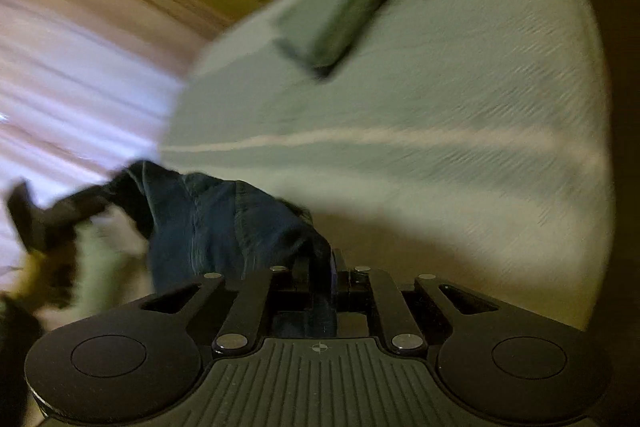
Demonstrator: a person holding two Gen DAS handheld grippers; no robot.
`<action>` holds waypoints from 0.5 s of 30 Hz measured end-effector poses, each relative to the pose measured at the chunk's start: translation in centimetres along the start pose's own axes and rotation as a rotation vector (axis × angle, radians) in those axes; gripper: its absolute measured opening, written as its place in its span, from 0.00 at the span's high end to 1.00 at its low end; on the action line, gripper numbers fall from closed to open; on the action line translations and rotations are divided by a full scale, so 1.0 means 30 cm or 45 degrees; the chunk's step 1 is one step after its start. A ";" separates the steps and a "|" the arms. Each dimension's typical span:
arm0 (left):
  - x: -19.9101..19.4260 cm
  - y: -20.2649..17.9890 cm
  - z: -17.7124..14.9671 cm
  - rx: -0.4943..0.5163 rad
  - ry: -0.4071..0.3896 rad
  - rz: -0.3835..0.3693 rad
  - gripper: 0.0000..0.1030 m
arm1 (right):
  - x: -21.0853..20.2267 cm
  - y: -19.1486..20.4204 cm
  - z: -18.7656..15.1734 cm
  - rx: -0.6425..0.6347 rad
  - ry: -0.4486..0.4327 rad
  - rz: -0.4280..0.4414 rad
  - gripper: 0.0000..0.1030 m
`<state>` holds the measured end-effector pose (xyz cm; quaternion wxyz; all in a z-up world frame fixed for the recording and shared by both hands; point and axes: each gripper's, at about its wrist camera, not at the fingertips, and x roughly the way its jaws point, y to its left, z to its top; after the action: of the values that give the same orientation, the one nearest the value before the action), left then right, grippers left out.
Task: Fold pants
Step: 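Carry the jeans with both grippers and lower them onto the bedspread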
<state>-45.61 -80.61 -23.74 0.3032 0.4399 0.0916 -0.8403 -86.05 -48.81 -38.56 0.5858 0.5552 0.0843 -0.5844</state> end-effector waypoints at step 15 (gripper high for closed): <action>-0.297 0.143 -0.630 -0.508 0.134 0.233 0.43 | 0.092 0.208 -0.104 -0.471 0.095 -0.023 0.47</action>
<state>-26.33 -72.26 -27.44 0.4540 0.4210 0.2317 -0.7503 -78.64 -49.97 -38.34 0.6690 0.4584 0.2170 -0.5433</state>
